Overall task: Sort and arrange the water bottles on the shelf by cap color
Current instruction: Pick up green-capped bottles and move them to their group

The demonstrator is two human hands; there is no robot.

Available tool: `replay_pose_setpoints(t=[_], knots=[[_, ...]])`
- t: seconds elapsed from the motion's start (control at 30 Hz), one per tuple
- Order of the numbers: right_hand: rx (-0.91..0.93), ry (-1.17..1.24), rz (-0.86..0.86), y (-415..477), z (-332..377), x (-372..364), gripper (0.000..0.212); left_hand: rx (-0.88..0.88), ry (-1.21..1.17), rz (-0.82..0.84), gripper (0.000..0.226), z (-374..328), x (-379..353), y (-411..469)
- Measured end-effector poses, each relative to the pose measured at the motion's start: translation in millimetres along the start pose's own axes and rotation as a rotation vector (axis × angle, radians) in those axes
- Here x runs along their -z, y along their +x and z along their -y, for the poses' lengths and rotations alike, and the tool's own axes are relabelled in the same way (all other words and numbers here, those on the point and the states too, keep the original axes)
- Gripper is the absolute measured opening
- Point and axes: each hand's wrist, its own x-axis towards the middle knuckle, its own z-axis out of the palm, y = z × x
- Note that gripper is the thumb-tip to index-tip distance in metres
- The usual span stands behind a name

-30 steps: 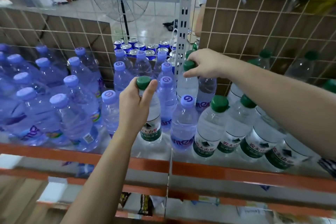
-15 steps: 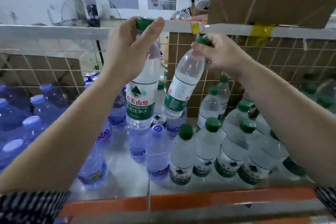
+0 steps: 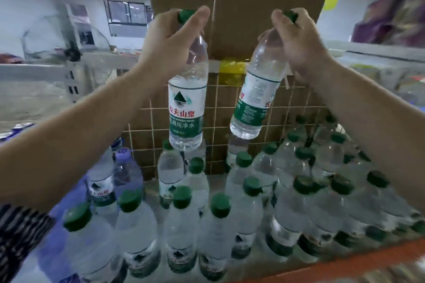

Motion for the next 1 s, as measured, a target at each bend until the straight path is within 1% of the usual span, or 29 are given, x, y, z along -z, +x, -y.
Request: replay_pose_setpoints(t=[0.1, 0.2, 0.27, 0.37, 0.47, 0.53, 0.63, 0.73, 0.8, 0.9, 1.0], knots=[[0.0, -0.044, -0.001, 13, -22, 40, 0.028, 0.052, 0.031, -0.056, 0.038, 3, -54, 14], [-0.025, -0.007, 0.011, 26, -48, 67, 0.022, 0.073, 0.108, -0.08, 0.037, 13, -100, 19], [-0.028, -0.006, 0.019, 33, -66, 79, 0.02, 0.069, 0.163, -0.086, 0.04, 23, -123, 21], [-0.025, 0.01, 0.006, 41, -92, 90, 0.019, 0.119, 0.193, -0.064, 0.045, 39, -143, 19], [-0.051, 0.029, 0.004, 50, -105, 92, 0.021, 0.207, 0.176, 0.013, 0.043, 57, -152, 13], [-0.088, -0.003, 0.042, 55, -112, 88, 0.025, 0.26, 0.173, 0.06, 0.044, 68, -155, 6], [-0.168, -0.118, 0.164, 53, -127, 76, 0.032, 0.285, 0.226, 0.141, 0.043, 84, -158, -7], [-0.227, -0.22, 0.317, 43, -147, 66, 0.035, 0.338, 0.249, 0.231, 0.034, 99, -157, -20], [-0.23, -0.308, 0.423, 36, -165, 62, 0.034, 0.392, 0.264, 0.308, 0.035, 110, -155, -29], [-0.195, -0.407, 0.528, 27, -190, 58, 0.039, 0.431, 0.314, 0.43, 0.045, 124, -152, -38], [-0.207, -0.472, 0.597, 23, -207, 57, 0.048, 0.513, 0.347, 0.568, 0.04, 133, -148, -40]])
